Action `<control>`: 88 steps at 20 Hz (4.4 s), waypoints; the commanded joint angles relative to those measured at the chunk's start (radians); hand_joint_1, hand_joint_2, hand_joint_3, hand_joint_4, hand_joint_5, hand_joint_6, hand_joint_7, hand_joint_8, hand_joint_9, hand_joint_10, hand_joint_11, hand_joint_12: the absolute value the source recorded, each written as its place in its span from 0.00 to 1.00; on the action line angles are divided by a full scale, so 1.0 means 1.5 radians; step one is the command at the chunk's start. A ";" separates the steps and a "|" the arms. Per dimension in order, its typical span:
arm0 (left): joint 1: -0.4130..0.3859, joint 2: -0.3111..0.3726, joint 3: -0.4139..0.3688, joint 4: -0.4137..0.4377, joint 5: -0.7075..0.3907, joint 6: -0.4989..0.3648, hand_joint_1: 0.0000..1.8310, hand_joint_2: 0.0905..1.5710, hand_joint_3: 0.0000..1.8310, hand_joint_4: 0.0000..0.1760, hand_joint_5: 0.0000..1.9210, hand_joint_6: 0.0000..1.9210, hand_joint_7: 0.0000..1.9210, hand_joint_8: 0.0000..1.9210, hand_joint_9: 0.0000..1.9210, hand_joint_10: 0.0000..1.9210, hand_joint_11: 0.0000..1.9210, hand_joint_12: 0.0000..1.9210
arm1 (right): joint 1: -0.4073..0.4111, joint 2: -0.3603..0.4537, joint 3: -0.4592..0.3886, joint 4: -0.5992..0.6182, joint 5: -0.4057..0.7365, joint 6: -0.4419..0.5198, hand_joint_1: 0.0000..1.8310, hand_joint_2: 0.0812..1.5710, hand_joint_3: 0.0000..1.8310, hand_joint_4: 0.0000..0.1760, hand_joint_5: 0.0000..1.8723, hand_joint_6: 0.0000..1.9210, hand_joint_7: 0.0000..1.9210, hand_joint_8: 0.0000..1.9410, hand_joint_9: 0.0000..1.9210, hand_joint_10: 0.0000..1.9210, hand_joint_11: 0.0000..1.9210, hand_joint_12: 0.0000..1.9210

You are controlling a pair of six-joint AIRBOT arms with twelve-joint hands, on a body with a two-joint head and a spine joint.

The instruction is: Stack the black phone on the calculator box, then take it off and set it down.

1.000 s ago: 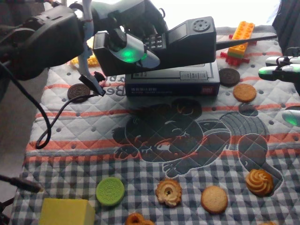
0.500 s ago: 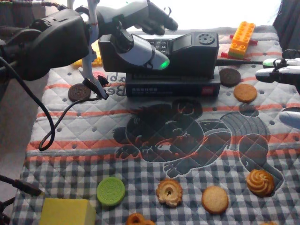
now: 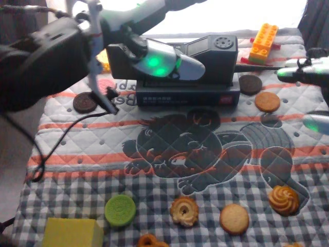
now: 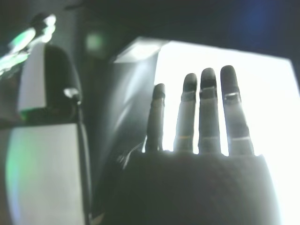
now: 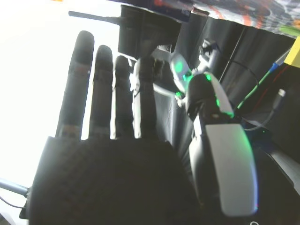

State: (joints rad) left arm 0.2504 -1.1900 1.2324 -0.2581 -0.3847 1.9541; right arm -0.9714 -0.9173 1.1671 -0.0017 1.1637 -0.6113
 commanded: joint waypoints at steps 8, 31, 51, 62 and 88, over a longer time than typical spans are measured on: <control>0.110 0.151 -0.153 0.020 -0.298 -0.020 0.41 0.57 0.00 0.62 0.09 0.00 0.13 0.00 0.13 0.00 0.00 0.40 | 0.069 -0.022 0.026 0.009 0.083 0.000 0.28 0.75 0.00 0.65 0.20 0.00 0.19 0.00 0.15 0.00 0.09 0.01; 0.301 0.243 -0.229 -0.035 -0.392 -0.168 0.44 0.57 0.00 0.77 0.08 0.00 0.08 0.00 0.06 0.00 0.00 0.13 | 0.332 -0.201 0.211 -0.117 -0.265 0.000 0.54 0.67 0.00 0.00 0.41 0.01 0.47 0.01 0.48 0.04 0.27 0.59; 0.333 0.253 -0.243 -0.060 -0.411 -0.168 0.39 0.59 0.00 0.74 0.08 0.00 0.12 0.00 0.10 0.00 0.00 0.26 | 0.309 -0.152 0.167 -0.080 -0.131 0.067 0.69 0.69 0.00 0.00 0.47 0.52 0.60 0.45 0.66 0.29 0.55 0.60; 0.366 0.278 -0.266 -0.081 -0.439 -0.169 0.39 0.57 0.00 0.48 0.10 0.00 0.13 0.00 0.13 0.00 0.00 0.40 | 0.100 -0.040 0.023 -0.003 0.056 0.065 0.71 0.64 0.00 0.00 0.58 0.31 0.68 0.31 0.76 0.09 0.57 0.56; 0.594 0.335 -0.257 -0.067 -0.824 -0.696 0.34 0.57 0.00 0.54 0.01 0.00 0.10 0.00 0.10 0.00 0.00 0.31 | -0.221 0.071 -0.116 0.240 0.400 0.035 0.36 0.49 0.01 1.00 0.00 0.00 0.00 0.00 0.00 0.00 0.00 0.00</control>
State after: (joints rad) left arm 1.1599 -0.6933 0.8406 -0.3565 -1.4696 0.9112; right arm -1.3121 -0.8177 0.9867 0.3584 1.6154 -0.5659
